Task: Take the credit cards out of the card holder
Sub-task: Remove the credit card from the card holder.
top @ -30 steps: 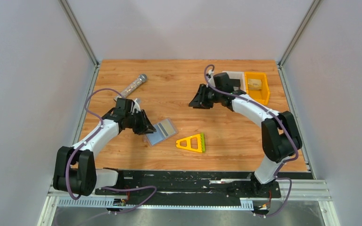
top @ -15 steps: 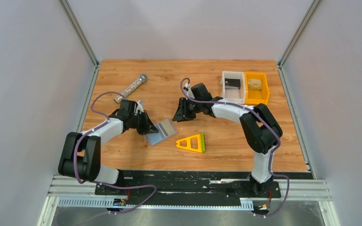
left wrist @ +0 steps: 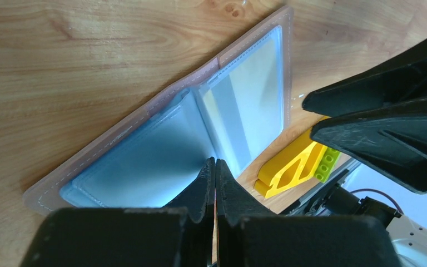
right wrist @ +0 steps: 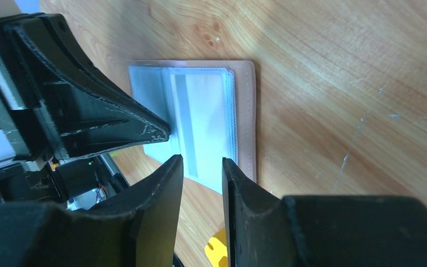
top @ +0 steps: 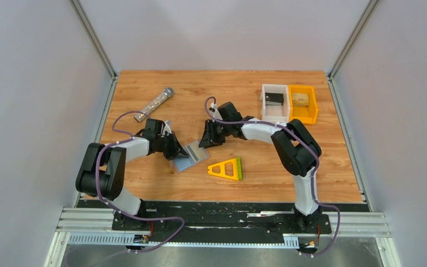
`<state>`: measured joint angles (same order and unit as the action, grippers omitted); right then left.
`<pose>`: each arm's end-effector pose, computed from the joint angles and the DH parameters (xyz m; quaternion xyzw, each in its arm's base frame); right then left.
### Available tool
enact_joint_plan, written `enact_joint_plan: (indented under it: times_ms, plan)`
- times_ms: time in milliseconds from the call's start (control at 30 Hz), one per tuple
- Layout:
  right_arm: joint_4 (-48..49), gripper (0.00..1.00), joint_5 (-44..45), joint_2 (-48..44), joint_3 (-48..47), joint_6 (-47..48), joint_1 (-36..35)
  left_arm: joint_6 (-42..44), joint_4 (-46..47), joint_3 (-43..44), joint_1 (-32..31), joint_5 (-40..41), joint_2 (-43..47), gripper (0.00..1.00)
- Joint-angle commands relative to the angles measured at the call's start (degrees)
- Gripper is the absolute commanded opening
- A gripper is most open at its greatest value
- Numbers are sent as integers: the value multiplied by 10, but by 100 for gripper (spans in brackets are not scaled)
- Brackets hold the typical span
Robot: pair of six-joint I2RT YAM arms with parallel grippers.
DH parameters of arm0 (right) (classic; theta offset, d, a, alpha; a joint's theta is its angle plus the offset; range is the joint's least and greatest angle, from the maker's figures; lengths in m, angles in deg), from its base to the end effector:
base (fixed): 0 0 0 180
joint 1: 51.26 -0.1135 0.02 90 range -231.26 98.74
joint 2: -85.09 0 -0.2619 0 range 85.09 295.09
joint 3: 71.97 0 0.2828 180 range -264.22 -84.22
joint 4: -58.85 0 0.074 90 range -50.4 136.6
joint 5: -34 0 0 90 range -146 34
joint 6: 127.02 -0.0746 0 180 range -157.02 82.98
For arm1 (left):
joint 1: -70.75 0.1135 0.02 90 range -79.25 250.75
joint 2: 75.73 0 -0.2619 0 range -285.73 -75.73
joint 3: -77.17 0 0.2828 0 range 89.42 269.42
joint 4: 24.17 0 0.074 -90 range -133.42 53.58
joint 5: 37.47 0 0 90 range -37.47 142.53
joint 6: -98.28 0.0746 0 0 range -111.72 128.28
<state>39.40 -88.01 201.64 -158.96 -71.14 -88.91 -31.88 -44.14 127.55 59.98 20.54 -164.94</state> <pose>0.3504 0.3203 0.1047 -0.1242 0.8970 0.4065 0.1213 0.2950 -0.0963 0.0806 -0.1632 0.9144 -0.3508 0.1193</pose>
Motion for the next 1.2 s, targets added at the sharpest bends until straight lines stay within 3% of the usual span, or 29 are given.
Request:
enact_joint_plan:
  times_ms: [0, 1167]
  plan:
    - [21, 33, -3, 14, -22, 13, -6, 10, 24, 0, 3, -4, -2, 0]
    - [28, 32, -55, 52, -52, -19, -28, 20, 25, -2, 3, -5, -26, 0]
